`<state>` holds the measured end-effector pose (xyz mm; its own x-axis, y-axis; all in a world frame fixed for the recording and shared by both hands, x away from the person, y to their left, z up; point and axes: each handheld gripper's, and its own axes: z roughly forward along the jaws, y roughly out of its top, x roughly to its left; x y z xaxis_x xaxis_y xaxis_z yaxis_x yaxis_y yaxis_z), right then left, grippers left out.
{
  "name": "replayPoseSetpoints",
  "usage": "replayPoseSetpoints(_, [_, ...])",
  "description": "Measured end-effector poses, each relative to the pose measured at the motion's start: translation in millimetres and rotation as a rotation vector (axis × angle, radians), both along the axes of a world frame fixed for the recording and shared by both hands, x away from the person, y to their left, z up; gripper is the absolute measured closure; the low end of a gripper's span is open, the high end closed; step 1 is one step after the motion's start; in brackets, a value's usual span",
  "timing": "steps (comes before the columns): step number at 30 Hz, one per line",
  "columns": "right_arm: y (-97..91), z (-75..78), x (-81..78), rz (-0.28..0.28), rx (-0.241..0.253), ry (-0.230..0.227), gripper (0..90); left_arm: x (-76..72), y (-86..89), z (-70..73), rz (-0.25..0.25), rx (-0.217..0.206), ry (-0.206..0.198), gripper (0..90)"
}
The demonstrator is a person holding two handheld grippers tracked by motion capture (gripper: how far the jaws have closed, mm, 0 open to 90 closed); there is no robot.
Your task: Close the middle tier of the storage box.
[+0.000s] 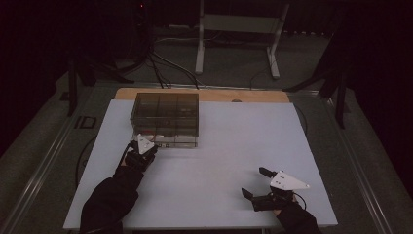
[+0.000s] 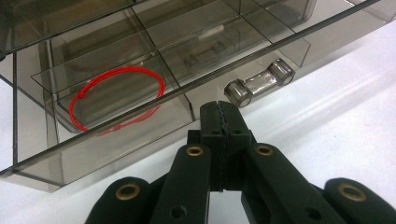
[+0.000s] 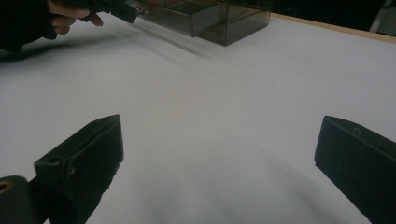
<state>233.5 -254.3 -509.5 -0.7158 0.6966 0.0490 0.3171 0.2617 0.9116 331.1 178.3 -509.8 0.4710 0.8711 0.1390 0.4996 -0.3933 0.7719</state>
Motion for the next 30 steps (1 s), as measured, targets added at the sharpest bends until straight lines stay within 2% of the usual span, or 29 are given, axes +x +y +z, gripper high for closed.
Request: replayPoseSetpoints(30, [0.2, -0.9, 0.3, 0.0, -0.001, 0.006, 1.3, 5.3, 0.5, -2.5, 0.007, -0.002, 0.003, 90.0])
